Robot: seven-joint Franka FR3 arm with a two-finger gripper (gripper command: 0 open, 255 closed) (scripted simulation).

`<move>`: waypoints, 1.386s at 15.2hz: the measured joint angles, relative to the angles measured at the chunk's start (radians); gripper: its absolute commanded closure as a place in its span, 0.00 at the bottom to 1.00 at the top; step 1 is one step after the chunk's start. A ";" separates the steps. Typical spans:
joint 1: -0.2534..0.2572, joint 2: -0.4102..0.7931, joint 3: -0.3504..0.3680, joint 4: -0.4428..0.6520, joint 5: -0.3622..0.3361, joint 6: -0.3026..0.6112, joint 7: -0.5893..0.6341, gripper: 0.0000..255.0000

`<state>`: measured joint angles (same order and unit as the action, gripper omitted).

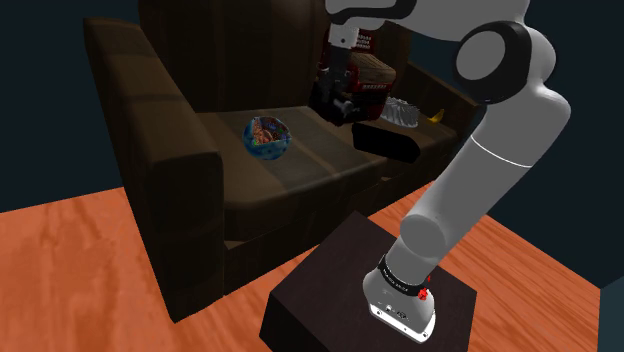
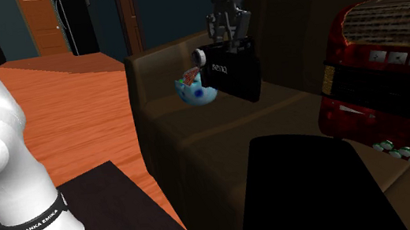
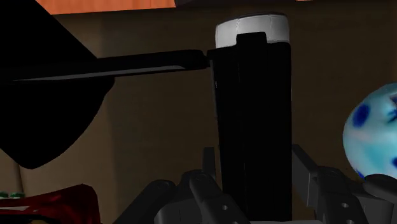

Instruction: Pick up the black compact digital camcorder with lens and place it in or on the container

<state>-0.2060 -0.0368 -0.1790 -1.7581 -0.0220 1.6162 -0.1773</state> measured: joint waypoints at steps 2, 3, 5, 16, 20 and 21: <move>-0.019 -0.019 -0.020 -0.020 -0.009 0.002 -0.038 1.00; -0.030 -0.024 -0.033 -0.026 -0.013 0.004 -0.061 1.00; -0.055 -0.031 -0.060 -0.018 -0.021 -0.009 -0.112 1.00; -0.178 -0.020 -0.204 0.012 -0.052 -0.016 -0.377 1.00; -0.217 0.008 -0.247 0.048 -0.050 -0.020 -0.461 1.00; -0.219 0.005 -0.249 0.035 -0.052 -0.010 -0.464 1.00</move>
<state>-0.4246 -0.0313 -0.4280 -1.7230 -0.0739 1.6066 -0.6414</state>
